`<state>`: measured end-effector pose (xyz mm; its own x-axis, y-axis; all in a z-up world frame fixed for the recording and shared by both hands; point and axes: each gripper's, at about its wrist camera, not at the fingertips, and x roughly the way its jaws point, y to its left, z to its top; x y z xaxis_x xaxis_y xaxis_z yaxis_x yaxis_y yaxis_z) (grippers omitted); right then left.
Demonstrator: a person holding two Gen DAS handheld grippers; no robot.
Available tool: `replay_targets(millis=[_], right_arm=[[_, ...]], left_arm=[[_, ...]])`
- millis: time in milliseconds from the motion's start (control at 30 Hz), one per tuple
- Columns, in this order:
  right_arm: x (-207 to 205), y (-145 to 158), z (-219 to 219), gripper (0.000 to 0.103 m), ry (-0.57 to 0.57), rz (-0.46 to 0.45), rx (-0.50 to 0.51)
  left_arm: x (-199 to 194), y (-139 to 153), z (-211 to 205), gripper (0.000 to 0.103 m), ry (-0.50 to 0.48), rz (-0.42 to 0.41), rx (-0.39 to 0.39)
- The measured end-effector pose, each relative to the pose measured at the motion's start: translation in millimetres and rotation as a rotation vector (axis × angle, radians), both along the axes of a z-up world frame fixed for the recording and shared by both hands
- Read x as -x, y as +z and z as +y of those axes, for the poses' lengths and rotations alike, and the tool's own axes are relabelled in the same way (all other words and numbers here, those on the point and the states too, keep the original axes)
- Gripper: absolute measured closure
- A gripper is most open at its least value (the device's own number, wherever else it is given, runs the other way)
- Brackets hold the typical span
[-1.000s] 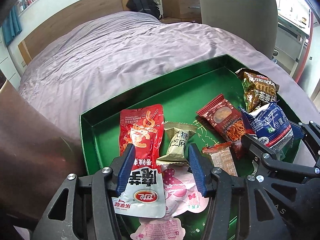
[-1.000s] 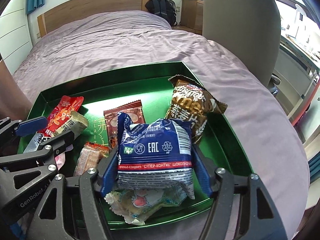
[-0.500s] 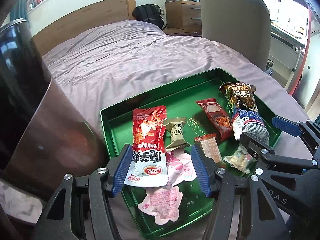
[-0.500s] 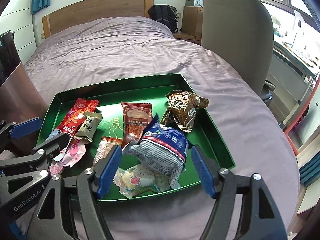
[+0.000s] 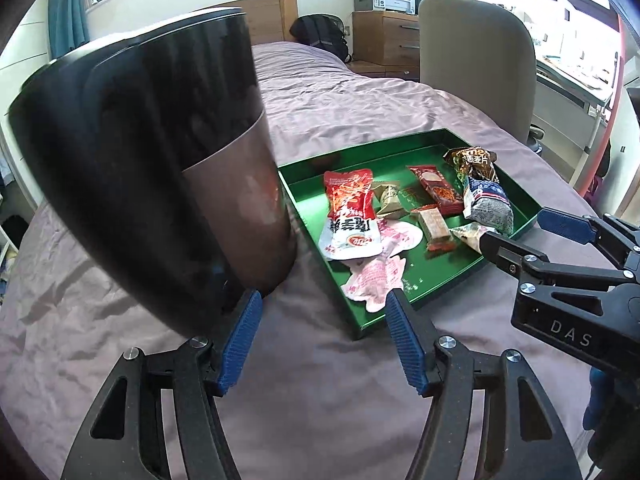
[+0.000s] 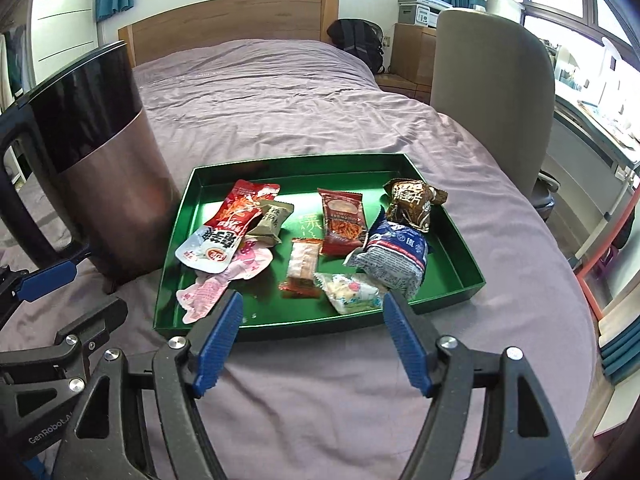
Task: Organize snacks
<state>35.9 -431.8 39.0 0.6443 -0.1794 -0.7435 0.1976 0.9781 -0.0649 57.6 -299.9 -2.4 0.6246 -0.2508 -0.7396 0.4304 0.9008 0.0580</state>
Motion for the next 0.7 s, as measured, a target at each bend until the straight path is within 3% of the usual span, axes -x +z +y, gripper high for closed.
replay_targets(millis=[267,700], right_arm=[[28.1,4.7,50.5,0.0,0.071,0.005,-0.003],[68.5,15.5,84.7,0.0,0.084,-0.04,-0.008]], left_arm=[[27.9,7.3,51.5,0.038,0.073,0.001,0.02],[60.8,21.5,108.7,0.005,0.176,-0.057,0.059]])
